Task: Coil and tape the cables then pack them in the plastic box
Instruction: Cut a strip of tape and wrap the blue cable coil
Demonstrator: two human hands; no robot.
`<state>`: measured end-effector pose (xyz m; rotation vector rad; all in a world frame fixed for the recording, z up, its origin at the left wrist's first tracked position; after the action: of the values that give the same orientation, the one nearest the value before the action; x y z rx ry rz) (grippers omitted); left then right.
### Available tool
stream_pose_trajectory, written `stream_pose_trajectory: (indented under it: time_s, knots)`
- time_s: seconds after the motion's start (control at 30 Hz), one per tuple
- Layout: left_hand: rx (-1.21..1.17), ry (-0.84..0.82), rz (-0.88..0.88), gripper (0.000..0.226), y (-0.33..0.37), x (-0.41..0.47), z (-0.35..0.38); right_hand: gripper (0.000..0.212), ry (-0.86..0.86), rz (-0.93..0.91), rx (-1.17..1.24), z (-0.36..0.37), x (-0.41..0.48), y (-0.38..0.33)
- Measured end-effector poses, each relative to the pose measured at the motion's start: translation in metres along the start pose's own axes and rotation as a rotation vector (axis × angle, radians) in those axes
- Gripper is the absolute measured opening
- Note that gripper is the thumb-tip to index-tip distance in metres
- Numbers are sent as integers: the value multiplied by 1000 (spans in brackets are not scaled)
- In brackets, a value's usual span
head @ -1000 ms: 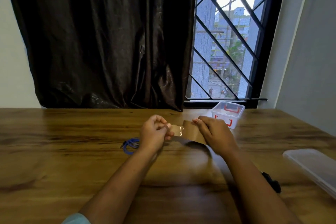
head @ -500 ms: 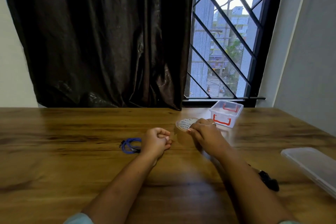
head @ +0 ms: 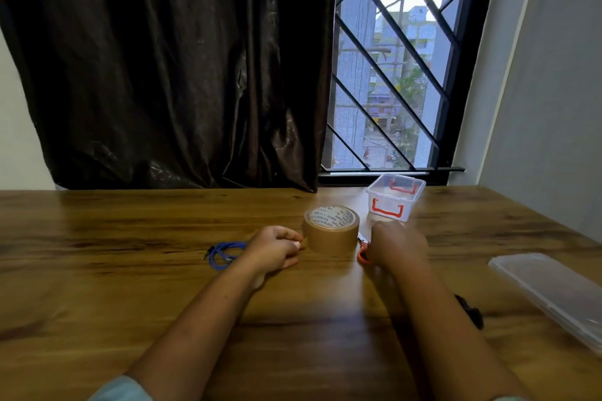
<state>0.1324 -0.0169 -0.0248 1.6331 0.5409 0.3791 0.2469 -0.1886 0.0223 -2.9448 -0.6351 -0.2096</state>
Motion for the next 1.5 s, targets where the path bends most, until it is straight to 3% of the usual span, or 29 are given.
stream_pose_trajectory:
  time_s: [0.17, 0.4, 0.63, 0.87, 1.1, 1.3, 1.5]
  knots:
    - [71, -40, 38, 20, 2, -3, 1, 27, -23, 21, -91, 1, -2, -4]
    - [383, 302, 248, 2, 16, -13, -11, 22, -14, -32, -166, 3, -8, -28]
    - [352, 222, 221, 4, 16, -12, -5, 28, -55, -53, -149, 5, -17, -31]
    - [343, 165, 259, 15, 18, -13, 4, 33, -256, -103, -170, 8, -42, -22]
    - [749, 68, 435, 25, 26, -12, 17, 24, -291, -141, -99, 11, -59, -22]
    - [767, 20, 456, 36, 24, -10, 19, 24, -371, -208, 29, 13, -77, -27]
    - [860, 120, 590, 21, 37, -16, 17, 26, -415, -219, 48, 14, -79, -23]
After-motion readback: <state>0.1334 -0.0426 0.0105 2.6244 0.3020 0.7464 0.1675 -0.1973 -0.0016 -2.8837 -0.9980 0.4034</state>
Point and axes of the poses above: each hand's wrist, its own x-axis towards the middle knuckle, its own z-axis out of the palm, y = z × x, the point moved 8 cm from there along x, towards the middle knuckle, and after that the axes turned 3 degrees about z, right-handed, at the moved point
